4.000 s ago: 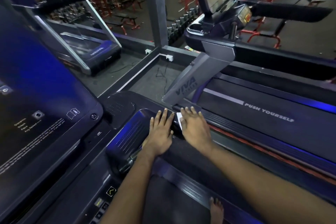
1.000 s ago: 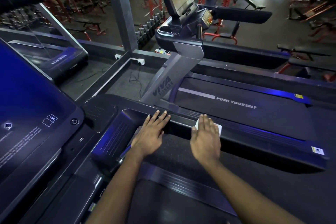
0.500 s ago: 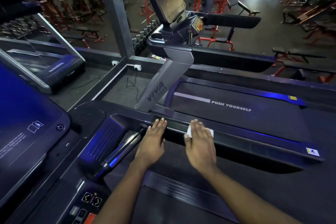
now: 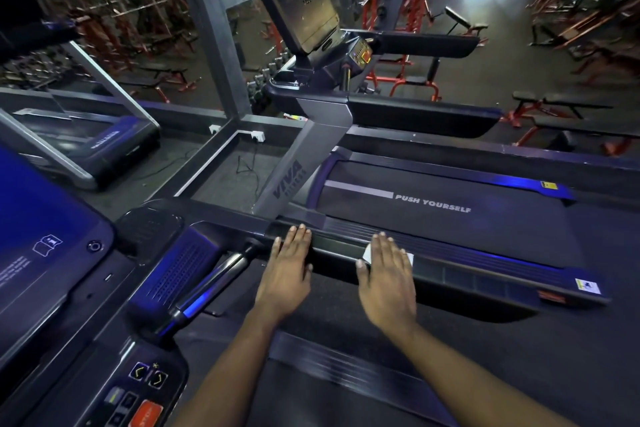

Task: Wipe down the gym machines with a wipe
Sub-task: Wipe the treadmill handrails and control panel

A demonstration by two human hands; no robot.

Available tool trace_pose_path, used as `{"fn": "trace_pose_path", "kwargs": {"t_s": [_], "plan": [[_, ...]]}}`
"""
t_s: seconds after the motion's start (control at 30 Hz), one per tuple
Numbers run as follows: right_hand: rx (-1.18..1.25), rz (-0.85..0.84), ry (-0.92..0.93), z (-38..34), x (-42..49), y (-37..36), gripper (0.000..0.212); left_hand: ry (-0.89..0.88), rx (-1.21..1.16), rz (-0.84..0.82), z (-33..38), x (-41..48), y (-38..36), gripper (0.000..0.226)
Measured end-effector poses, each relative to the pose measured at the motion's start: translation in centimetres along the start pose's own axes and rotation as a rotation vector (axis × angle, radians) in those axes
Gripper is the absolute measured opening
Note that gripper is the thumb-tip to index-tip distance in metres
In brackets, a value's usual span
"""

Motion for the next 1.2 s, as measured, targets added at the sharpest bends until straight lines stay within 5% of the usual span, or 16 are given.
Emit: {"fn": "trace_pose_path", "kwargs": {"t_s": [0.13,0.27,0.4,0.53,0.67,0.8,0.93,1.07,1.2], "plan": [[-0.013,-0.033,0.152,0.9,-0.9,-0.3,0.073,-0.074,-0.018,-0.049,3.7,1.0,-1.3,0.070],[-0.001,0.043,-0.090,3.0,-0.6,0.9,0.073,-0.083,0.040,-0.093,5.1,1.1,-2.6,0.076],[-0.041,-0.025,0.102,4.0,-1.7,0.9,0.072,-0.064,0.046,-0.078,5.2,0.7,-2.7,0.081],[-0.036,0.056,-0.128,5.0,-1.8,1.9,0.075,-0.048,0.040,-0.089,5.9,0.6,-2.6,0.087],[-0.025,0.002,0.072,5.7,-2.7,1.7,0.072,-0.029,0.048,-0.108,6.2,0.3,-2.8,0.091],[-0.018,0.088,-0.183,6.6,-2.9,2.5,0.075,-0.018,0.095,-0.116,6.5,0.3,-3.1,0.093],[-0.044,0.006,0.034,7.8,-3.5,2.4,0.072,0.003,0.133,-0.062,7.8,0.4,-3.0,0.085],[-0.031,0.122,-0.236,9.4,-3.3,3.3,0.073,-0.094,0.085,-0.035,11.1,0.9,-3.8,0.080],[-0.068,0.055,-0.038,10.8,-4.0,3.2,0.070,-0.206,0.001,-0.031,14.5,2.2,-4.4,0.071]]}}
Point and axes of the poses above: each hand's wrist, its own x-axis towards the middle knuckle, its own y-axis out of the back of the hand, z = x × y, the point moved 2 cm from there along x, towards the middle knuckle, and after that the axes turned 6 degrees about -y, right-handed, at the moved point
